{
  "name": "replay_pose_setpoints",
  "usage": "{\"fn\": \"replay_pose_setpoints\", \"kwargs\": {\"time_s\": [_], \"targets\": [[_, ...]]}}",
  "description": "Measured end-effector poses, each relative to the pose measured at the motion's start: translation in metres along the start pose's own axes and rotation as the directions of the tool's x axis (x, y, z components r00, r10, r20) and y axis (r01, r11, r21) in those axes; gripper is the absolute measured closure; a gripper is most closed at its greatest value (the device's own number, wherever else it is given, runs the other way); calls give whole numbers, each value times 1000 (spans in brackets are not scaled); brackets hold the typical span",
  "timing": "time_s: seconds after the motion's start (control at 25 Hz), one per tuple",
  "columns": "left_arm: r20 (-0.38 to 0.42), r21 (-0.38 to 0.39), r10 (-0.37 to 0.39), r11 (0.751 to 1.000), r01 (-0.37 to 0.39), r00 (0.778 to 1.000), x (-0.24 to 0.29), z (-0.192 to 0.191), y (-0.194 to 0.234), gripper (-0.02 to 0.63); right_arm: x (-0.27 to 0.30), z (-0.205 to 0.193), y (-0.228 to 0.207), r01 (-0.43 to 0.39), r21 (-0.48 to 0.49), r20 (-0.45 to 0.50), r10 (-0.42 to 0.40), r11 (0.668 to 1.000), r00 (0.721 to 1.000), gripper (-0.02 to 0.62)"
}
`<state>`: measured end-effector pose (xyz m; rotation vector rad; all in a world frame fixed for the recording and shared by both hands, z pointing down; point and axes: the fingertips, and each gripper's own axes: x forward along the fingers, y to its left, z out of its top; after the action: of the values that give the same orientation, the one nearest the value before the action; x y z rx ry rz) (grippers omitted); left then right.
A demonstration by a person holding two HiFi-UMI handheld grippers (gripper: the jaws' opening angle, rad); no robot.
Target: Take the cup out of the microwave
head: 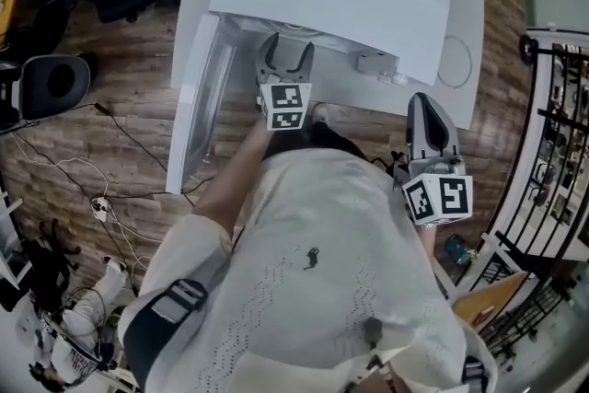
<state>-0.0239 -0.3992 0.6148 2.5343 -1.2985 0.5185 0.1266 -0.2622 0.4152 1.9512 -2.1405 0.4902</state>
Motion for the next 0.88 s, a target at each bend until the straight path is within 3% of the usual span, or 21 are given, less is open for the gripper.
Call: {"fn": "replay_pose_setpoints", "kwargs": {"time_s": [0.48,0.88], "targets": [[-67,5,-45,999,46,997,42,-12,11,299,-20,-14,-8,164,65,-8,-164,984,986,586],[-73,-24,-33,999,31,997,58,-9,15,293,-30,-23,-5,229,109,-6,-229,967,973,586]]}}
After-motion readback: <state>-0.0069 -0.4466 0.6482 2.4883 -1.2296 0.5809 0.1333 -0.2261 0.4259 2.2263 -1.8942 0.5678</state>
